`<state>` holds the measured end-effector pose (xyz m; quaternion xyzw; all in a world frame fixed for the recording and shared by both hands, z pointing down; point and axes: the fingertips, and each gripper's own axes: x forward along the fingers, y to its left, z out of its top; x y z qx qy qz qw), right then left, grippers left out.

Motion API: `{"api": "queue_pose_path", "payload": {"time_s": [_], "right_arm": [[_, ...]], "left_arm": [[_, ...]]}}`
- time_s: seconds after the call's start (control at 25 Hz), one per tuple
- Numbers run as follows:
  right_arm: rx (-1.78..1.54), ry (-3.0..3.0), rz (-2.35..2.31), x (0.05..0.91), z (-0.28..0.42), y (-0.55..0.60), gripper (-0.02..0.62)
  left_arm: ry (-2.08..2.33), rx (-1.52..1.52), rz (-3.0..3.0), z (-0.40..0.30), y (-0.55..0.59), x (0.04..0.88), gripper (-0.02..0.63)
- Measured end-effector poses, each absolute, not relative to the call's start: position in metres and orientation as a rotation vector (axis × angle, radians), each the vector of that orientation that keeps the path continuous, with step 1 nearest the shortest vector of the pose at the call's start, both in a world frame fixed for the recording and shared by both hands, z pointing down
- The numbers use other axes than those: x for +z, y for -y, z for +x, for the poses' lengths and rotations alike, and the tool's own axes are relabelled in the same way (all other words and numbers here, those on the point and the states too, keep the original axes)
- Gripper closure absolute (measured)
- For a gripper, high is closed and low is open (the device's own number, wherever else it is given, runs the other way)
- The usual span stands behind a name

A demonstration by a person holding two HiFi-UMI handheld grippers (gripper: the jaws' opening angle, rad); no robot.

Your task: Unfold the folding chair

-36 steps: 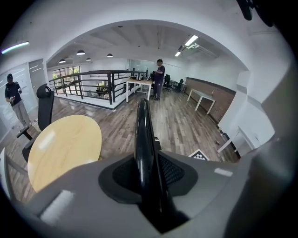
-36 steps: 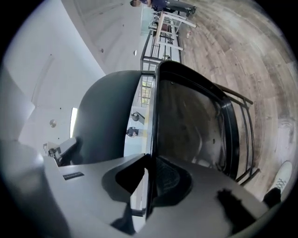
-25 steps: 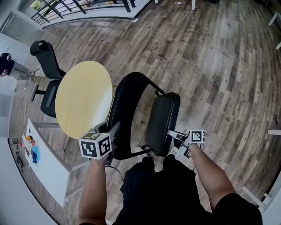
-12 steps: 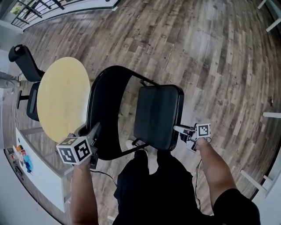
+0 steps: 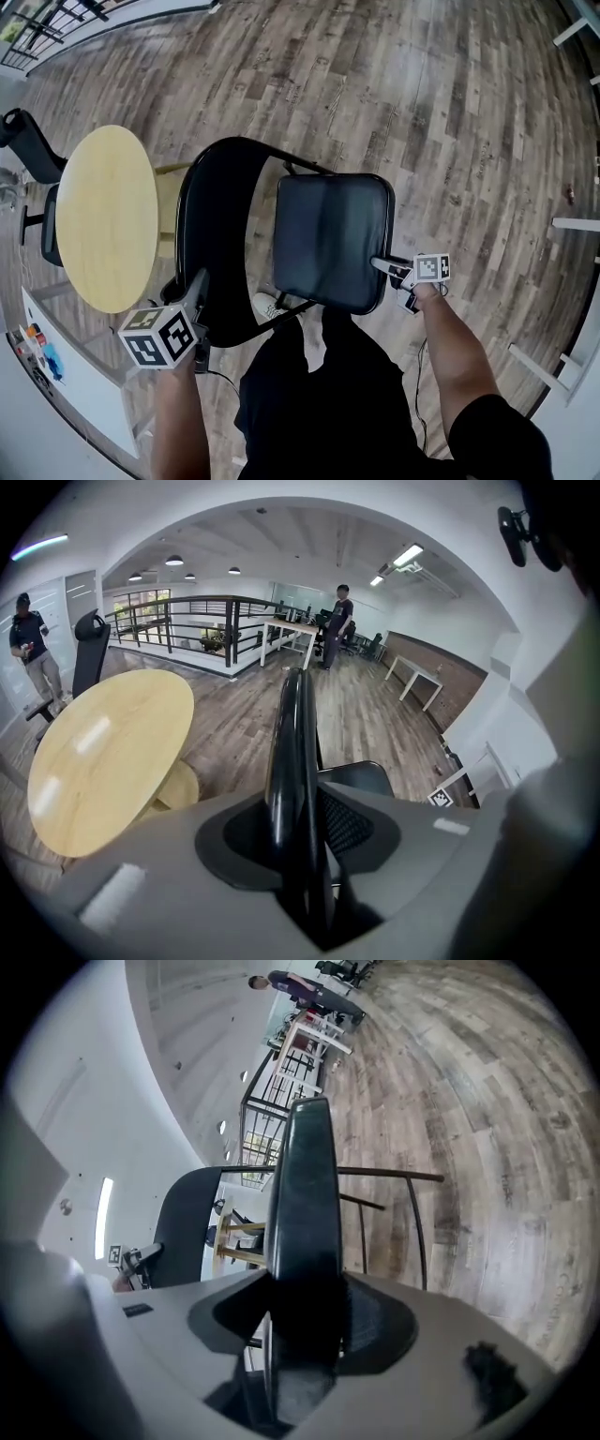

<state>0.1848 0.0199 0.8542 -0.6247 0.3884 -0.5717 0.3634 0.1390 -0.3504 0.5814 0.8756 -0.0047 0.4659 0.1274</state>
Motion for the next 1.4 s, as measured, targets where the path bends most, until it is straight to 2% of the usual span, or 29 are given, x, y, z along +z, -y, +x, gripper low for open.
{"api": "queue_pose_path", "payload": {"time_s": [0.52, 0.92, 1.4], "right_arm": [[-1.444, -0.969, -1.531, 0.899, 0.187, -0.071, 0.383], [-1.405, -0.954, -1.478, 0.932, 0.186, -0.096, 0.380], [-1.252, -0.920, -1.699, 0.983, 0.198, -0.133, 0.350]], "left_arm": [[0.013, 1.377, 2.585, 0.145, 0.316, 0.600, 0.474], [0.037, 1.399, 2.617, 0.143, 0.339, 0.629, 0.451], [0.011, 1.388, 2.601, 0.141, 0.351, 0.673, 0.433]]}}
